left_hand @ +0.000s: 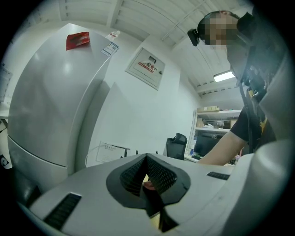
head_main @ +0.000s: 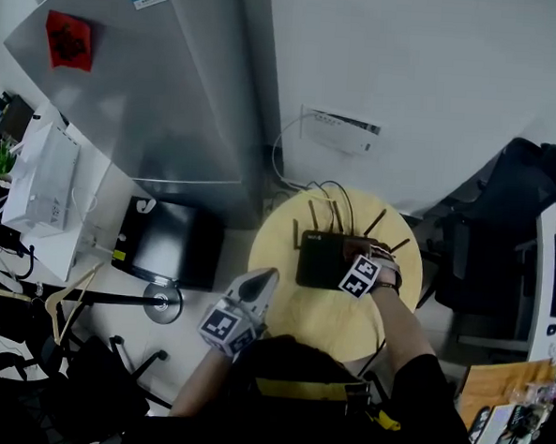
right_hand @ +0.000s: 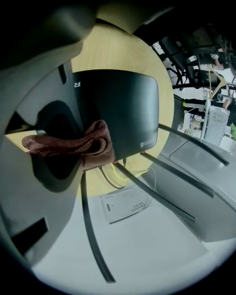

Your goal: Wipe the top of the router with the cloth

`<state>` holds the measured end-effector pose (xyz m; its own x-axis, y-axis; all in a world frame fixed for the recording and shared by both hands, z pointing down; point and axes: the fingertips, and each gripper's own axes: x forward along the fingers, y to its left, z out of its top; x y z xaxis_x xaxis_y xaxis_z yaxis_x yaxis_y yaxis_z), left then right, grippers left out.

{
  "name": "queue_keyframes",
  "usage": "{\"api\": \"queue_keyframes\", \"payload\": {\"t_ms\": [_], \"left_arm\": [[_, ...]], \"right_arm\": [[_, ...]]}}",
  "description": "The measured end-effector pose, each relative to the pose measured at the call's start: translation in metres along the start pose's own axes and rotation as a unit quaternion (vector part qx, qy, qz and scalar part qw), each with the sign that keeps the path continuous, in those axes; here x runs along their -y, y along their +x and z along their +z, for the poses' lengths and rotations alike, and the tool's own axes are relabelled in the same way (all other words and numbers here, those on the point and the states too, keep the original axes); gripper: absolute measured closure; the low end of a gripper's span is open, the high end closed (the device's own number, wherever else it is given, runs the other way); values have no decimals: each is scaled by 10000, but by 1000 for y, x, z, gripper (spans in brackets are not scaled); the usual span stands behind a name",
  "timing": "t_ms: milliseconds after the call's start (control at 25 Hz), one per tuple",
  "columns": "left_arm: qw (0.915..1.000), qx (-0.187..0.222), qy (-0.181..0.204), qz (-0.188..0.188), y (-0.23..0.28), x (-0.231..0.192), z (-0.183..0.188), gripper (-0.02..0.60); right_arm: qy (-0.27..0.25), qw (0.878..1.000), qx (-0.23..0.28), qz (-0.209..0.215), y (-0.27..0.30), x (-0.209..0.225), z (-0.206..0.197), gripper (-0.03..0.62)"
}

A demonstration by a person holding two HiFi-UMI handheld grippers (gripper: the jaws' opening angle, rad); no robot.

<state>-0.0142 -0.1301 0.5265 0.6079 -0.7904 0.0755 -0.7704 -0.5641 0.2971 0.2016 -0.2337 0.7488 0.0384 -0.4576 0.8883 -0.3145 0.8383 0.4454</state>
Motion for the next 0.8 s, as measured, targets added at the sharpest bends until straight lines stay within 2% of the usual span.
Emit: {"api": "queue_keyframes", "payload": {"t_ms": [320,520,800], "left_arm": [[9997,9,39,-248,6,12,1,588],[9996,111,94,-261,3,13,6,588],[9990,18,94,-434,1,23,0,588]], "right_arm": [[339,9976,-140,583,-8,-19,-13,531],[463,9948,-164,888,-14,-32,-18,531],[796,9909,-140,1078,-26,-53,-28,531]]}}
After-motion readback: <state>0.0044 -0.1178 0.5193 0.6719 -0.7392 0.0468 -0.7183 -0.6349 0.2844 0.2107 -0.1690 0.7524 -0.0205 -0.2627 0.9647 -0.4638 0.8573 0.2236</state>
